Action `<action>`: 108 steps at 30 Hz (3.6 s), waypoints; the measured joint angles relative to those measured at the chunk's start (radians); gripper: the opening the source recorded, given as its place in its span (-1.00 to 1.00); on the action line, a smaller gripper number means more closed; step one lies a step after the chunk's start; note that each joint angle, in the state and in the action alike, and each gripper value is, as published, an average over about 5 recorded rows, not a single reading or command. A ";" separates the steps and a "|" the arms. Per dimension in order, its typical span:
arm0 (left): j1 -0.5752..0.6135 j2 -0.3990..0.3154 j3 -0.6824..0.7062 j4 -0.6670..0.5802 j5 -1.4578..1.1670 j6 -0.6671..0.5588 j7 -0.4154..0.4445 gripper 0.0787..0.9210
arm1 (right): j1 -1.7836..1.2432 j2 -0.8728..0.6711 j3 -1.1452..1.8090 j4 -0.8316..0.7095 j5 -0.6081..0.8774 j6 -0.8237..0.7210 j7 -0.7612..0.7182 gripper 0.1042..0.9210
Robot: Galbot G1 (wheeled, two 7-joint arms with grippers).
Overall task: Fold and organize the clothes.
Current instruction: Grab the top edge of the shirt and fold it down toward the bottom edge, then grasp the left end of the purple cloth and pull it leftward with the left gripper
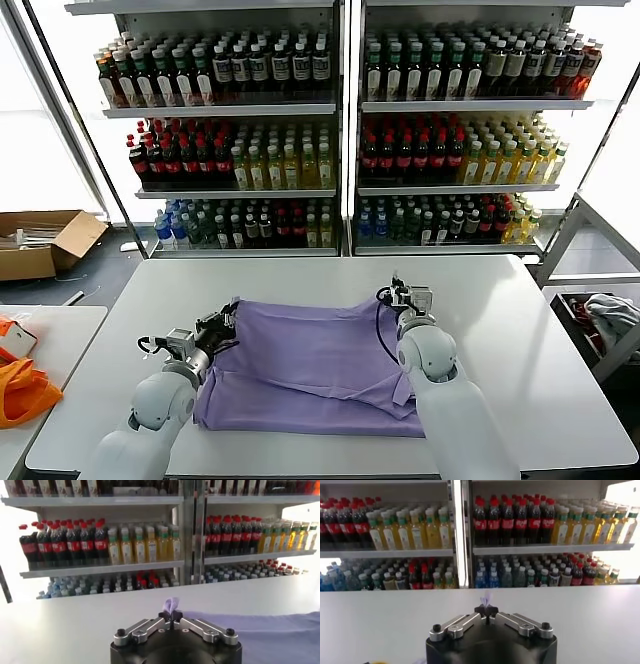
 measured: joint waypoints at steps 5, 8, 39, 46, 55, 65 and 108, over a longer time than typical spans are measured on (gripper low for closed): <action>0.046 0.011 -0.025 -0.046 0.004 -0.006 0.001 -0.98 | -0.077 0.001 0.013 0.091 -0.004 -0.002 0.012 -0.98; 0.075 0.012 -0.039 -0.072 0.010 -0.009 0.001 -0.98 | -0.130 0.004 0.026 0.143 -0.005 -0.005 0.022 -0.98; 0.339 -0.041 -0.096 -0.235 0.154 -0.030 0.004 -0.98 | -0.514 -0.028 0.122 0.421 -0.001 0.022 0.065 -0.98; 0.383 -0.056 -0.100 -0.239 0.192 -0.029 0.008 -0.98 | -0.553 -0.036 0.118 0.428 -0.012 0.030 0.067 -0.98; 0.427 -0.062 -0.120 -0.263 0.221 -0.032 0.012 -0.98 | -0.569 -0.037 0.110 0.417 -0.030 0.042 0.062 -0.98; 0.446 -0.077 -0.129 -0.278 0.253 -0.046 0.018 -0.92 | -0.579 -0.039 0.088 0.386 -0.069 0.060 0.046 -0.98; 0.506 -0.233 -0.195 -0.294 0.214 0.001 -0.052 0.51 | -0.598 -0.074 0.084 0.531 -0.104 0.111 0.047 0.76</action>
